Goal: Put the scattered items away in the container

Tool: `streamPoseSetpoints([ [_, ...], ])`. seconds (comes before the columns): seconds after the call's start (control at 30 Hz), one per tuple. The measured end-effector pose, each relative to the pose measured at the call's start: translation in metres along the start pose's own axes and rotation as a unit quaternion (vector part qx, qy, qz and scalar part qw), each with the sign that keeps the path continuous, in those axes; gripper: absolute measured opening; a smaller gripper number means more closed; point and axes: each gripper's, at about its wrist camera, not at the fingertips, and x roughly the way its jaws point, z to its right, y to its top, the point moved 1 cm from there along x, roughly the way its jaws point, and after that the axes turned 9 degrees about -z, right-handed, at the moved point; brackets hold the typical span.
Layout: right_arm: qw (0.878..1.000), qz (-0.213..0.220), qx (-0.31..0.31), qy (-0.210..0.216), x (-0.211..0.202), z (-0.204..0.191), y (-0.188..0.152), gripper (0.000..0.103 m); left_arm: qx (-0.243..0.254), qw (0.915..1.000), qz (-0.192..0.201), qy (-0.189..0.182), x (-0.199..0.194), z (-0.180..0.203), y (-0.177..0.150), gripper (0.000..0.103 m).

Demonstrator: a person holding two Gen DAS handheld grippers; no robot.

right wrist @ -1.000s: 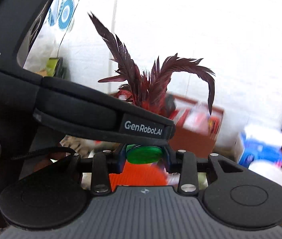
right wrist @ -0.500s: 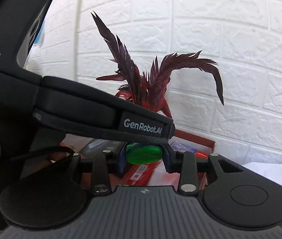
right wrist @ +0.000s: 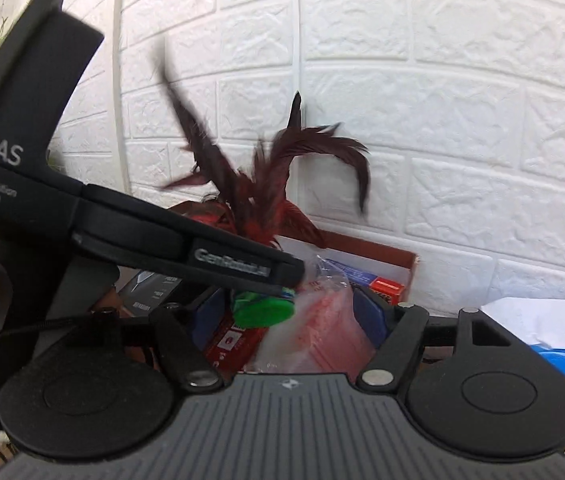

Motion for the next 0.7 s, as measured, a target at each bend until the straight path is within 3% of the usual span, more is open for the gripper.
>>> streamPoseSetpoints([
  [0.2, 1.000, 0.016, 0.006, -0.006, -0.033, -0.001, -0.008, 0.079, 0.042, 0.9987, -0.002, 0.028, -0.029, 0.005, -0.009, 0.063],
  [0.43, 0.999, 0.029, 0.014, -0.019, -0.061, -0.015, -0.015, 0.086, 0.029, 0.9979, -0.005, 0.058, -0.062, -0.005, -0.023, 0.065],
  [0.57, 0.999, 0.035, 0.026, -0.014, -0.078, -0.022, -0.023, 0.086, 0.019, 0.9986, 0.014, 0.047, -0.094, -0.004, -0.032, 0.065],
  [0.7, 0.998, 0.053, 0.044, -0.007, -0.126, -0.041, -0.047, 0.087, 0.000, 0.9978, 0.051, 0.042, -0.141, 0.000, -0.075, 0.079],
])
